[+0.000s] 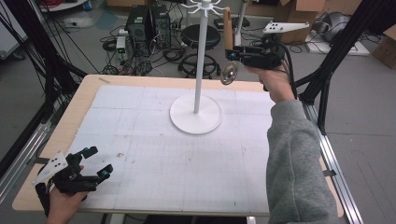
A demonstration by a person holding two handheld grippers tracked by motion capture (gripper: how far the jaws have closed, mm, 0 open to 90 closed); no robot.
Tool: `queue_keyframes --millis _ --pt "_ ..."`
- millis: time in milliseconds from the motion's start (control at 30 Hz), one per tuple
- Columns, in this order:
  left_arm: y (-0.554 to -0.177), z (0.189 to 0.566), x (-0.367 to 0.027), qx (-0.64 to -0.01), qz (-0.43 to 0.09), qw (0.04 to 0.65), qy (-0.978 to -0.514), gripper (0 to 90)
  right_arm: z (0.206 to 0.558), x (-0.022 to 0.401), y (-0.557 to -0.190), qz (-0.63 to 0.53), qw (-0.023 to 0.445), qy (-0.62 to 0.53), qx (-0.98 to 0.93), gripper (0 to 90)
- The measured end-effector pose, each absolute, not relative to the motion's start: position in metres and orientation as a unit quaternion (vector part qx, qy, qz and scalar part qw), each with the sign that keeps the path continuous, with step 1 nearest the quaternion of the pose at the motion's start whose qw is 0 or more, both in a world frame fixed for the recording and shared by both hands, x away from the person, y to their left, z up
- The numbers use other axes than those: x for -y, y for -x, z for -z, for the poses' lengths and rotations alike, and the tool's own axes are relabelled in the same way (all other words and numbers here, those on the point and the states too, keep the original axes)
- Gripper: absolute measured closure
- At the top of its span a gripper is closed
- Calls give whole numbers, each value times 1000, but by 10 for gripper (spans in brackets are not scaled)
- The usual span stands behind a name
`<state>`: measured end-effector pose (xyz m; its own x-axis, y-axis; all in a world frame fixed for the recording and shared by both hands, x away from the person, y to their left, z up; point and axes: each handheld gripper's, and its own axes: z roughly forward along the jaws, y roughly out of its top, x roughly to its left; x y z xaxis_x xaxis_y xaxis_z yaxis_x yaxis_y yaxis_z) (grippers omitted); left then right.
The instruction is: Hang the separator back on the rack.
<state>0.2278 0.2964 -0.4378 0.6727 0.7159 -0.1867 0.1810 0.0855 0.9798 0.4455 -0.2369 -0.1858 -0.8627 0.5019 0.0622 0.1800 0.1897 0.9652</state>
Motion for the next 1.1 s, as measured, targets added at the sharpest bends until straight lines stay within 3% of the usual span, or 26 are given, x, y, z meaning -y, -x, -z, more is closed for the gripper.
queue_keyframes --millis 1100 --pt "-228 438 -297 -349 -205 648 -645 17 188 228 -452 -591 138 -236 -759 693"
